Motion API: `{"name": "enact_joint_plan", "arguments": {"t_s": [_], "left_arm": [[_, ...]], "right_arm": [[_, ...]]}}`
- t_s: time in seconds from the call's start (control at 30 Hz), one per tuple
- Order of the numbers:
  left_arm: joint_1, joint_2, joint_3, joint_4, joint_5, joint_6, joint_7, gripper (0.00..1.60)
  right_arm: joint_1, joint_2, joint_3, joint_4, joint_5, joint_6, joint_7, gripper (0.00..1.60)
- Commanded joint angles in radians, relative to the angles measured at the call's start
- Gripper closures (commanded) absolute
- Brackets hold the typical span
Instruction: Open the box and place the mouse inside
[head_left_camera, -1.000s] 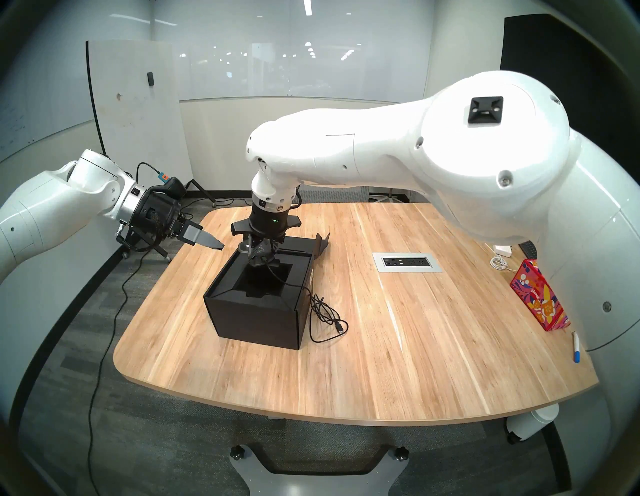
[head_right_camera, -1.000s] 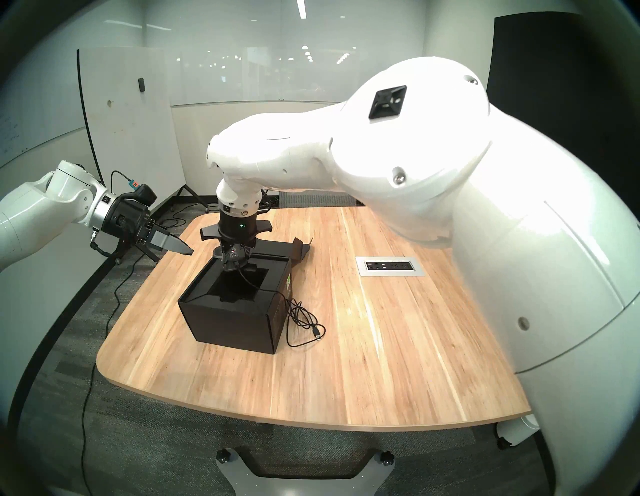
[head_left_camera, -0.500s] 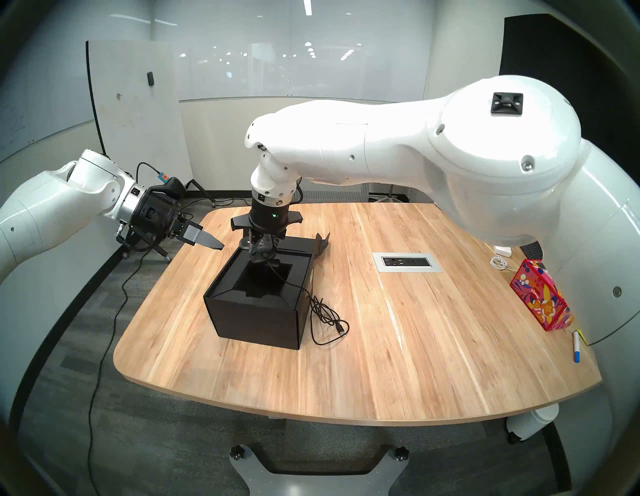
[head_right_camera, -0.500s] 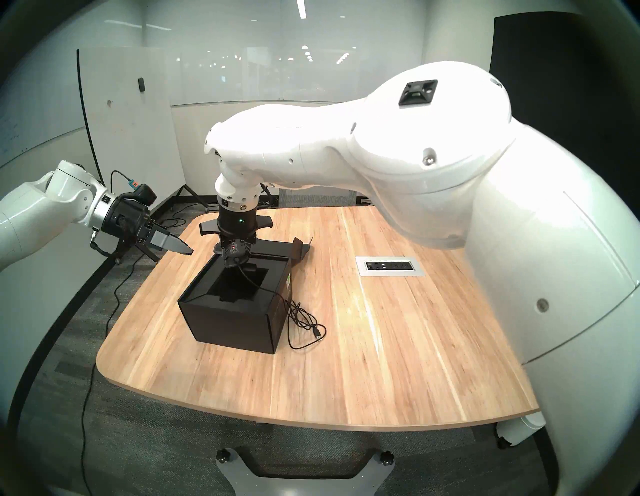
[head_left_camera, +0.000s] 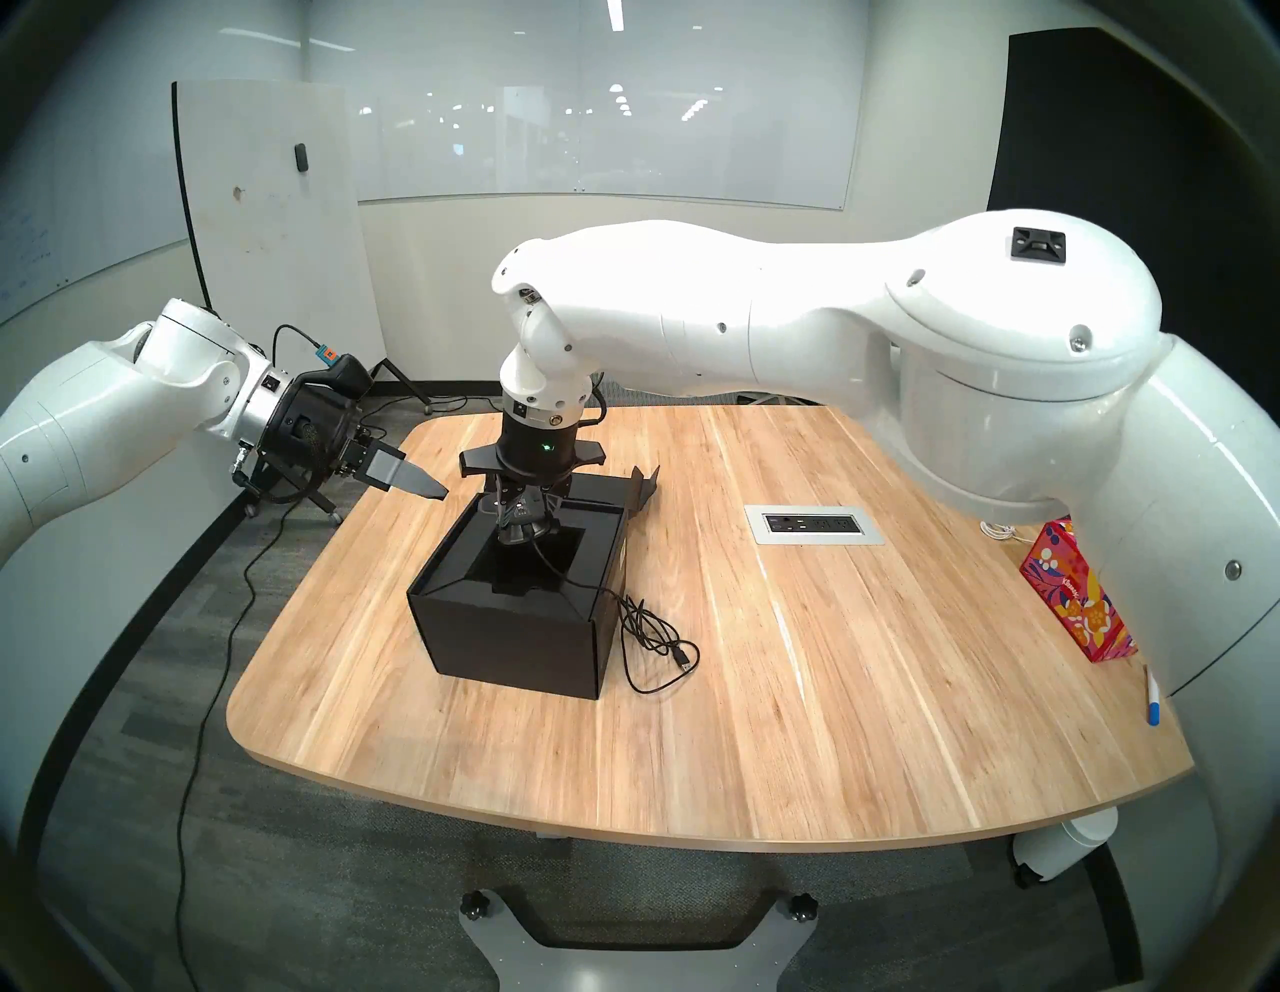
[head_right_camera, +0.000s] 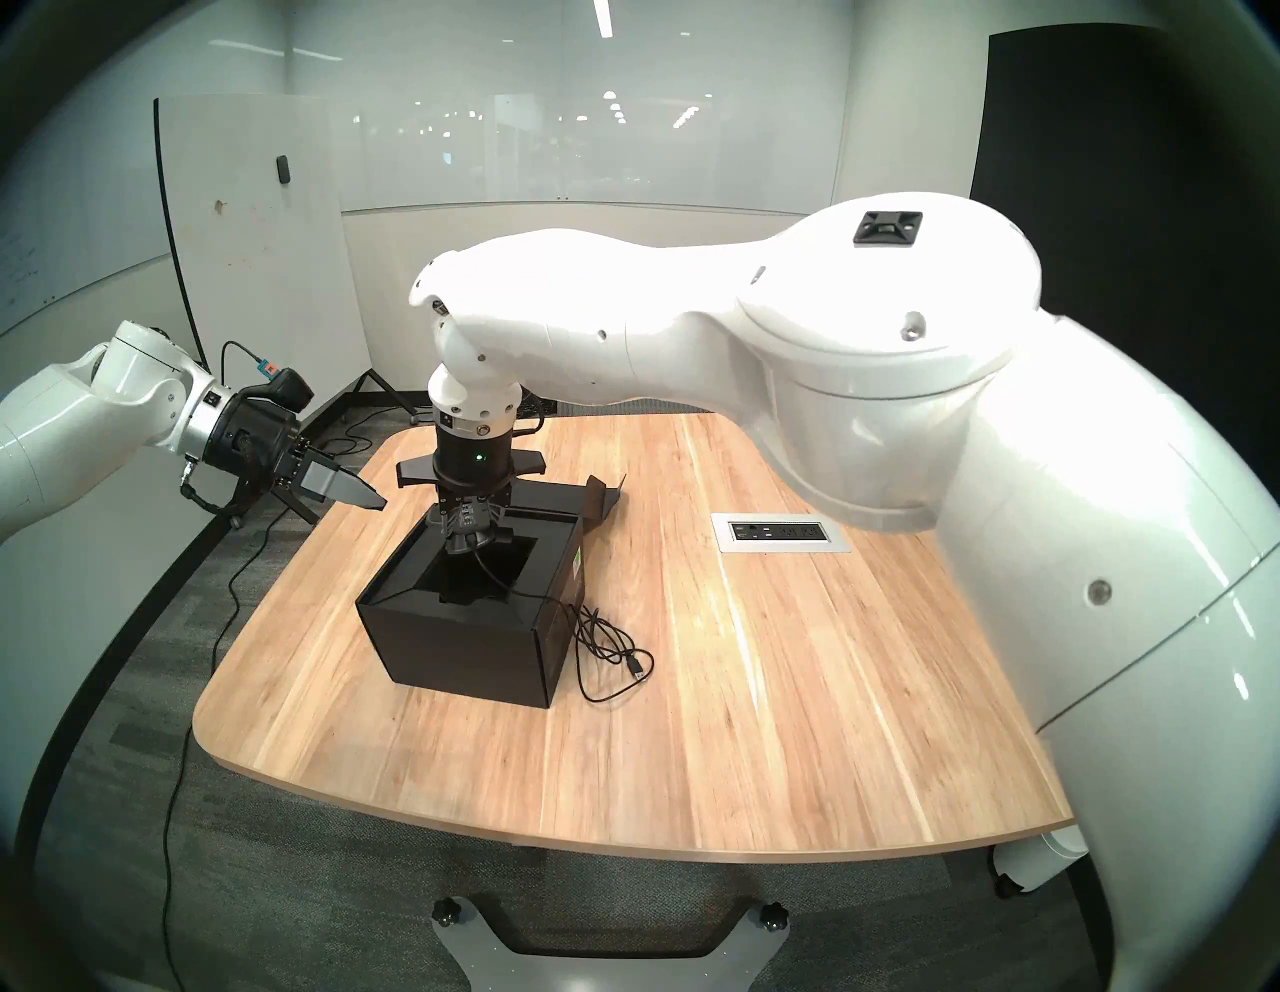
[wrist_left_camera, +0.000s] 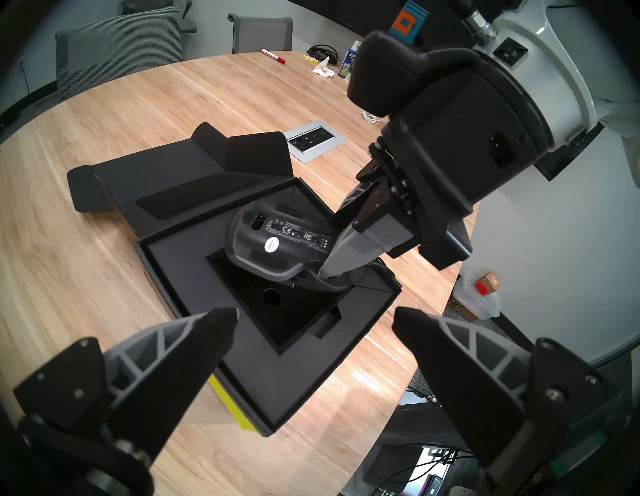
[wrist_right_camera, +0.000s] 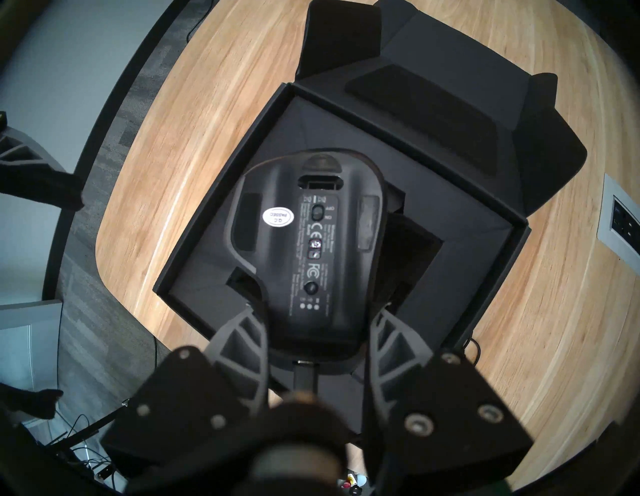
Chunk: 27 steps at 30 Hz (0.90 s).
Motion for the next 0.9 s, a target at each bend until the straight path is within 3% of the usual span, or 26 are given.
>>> {"name": "enact_joint_plan", "arguments": {"t_s": [0.0,0.3,0.87], "left_arm": [[-0.02,-0.002,-0.013,0.002,-0.004,-0.003,-0.028,0.0],[-0.021,-0.003,-0.011,0.003,-0.004,-0.003,-0.03,0.0],[-0.023,-0.003,-0.009,0.003,-0.005,-0.004,-0.029,0.0]], "right_arm": [[-0.027,0.047,0.093,-0.021,-0.001,-0.017,-0.091,1.6],[-0.075,0.065,0.188,-0.041,-0.001,-0.047,-0.201,1.6],[-0.12,0.08,0.255,-0.058,-0.001,-0.078,-0.265,1.6]]}}
